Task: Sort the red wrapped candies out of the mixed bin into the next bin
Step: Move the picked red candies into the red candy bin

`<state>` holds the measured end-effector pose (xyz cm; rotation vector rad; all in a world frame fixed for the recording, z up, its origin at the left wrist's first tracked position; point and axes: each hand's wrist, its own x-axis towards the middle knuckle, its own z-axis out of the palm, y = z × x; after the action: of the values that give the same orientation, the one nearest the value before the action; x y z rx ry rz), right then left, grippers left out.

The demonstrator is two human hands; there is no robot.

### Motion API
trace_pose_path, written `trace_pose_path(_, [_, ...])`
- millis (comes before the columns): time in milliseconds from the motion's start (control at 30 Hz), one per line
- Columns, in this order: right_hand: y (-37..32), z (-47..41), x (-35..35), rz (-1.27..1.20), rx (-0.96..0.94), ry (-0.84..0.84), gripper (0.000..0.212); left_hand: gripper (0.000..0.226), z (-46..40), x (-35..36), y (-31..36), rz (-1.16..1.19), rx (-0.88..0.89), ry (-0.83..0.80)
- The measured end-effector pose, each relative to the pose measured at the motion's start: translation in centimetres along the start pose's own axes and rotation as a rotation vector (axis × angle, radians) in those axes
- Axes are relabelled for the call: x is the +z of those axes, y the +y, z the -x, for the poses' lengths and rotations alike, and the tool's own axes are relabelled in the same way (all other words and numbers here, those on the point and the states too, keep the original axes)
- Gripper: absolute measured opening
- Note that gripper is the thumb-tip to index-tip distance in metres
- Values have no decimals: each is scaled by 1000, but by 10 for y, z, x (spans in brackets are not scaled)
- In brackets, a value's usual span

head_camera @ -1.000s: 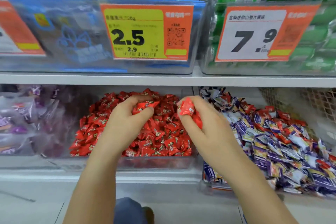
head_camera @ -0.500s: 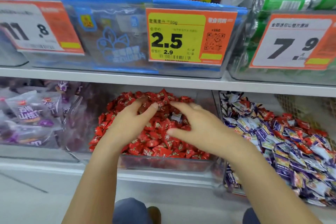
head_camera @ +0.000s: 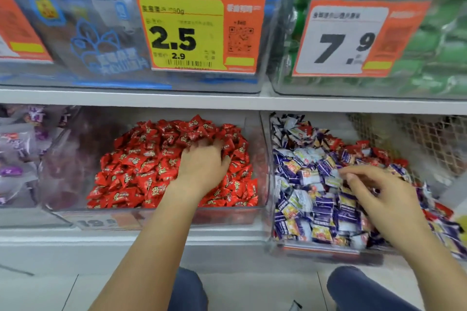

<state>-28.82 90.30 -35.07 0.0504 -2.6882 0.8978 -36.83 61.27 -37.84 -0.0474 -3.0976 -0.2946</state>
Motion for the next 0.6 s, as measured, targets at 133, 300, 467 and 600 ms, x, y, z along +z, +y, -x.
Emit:
trace_pose_path(133, [24,1,-7,77,73,57,16,43,-8,8,6,-58,-37,0])
trace_pose_path(300, [38,7,-22,105,84,87,17,31,4,-27,18,53,-69,164])
trace_pose_path(467, [55,12,-46,-38,159,253,14,12,36,-70,77,476,143,335])
trace_pose_path(600, [67,12,-73,-68,220,404,12,24,64,-58,119,302,382,277])
